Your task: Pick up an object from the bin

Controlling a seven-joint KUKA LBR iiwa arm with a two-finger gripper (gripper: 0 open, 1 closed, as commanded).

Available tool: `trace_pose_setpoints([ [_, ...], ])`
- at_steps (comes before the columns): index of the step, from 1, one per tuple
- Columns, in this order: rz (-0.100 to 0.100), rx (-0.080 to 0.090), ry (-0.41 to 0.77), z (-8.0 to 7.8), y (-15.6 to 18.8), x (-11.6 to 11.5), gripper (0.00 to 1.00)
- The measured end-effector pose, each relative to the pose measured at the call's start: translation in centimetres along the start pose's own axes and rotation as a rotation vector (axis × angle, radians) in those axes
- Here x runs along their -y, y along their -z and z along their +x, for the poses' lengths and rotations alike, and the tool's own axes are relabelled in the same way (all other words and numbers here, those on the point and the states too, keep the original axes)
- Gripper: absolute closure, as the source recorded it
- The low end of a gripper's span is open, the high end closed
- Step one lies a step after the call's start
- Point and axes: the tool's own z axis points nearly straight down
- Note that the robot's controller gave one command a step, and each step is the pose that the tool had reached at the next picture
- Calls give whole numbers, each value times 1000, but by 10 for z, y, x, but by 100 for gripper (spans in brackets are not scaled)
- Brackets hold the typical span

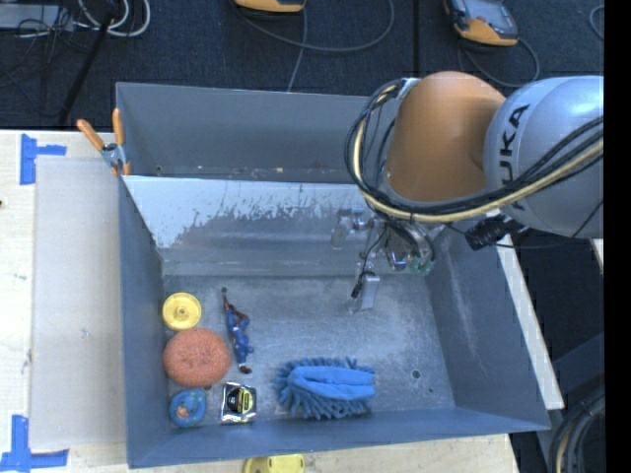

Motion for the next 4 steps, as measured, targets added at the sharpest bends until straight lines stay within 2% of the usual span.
trace_pose_setpoints([
  [1, 0, 7, -1, -1, 5, 0, 0],
  [2, 1, 9, 102, 39, -52, -7, 0],
  [3, 1, 2, 198, 76, -67, -10, 0],
  [4, 0, 4, 179, 104, -64, -20, 0],
])
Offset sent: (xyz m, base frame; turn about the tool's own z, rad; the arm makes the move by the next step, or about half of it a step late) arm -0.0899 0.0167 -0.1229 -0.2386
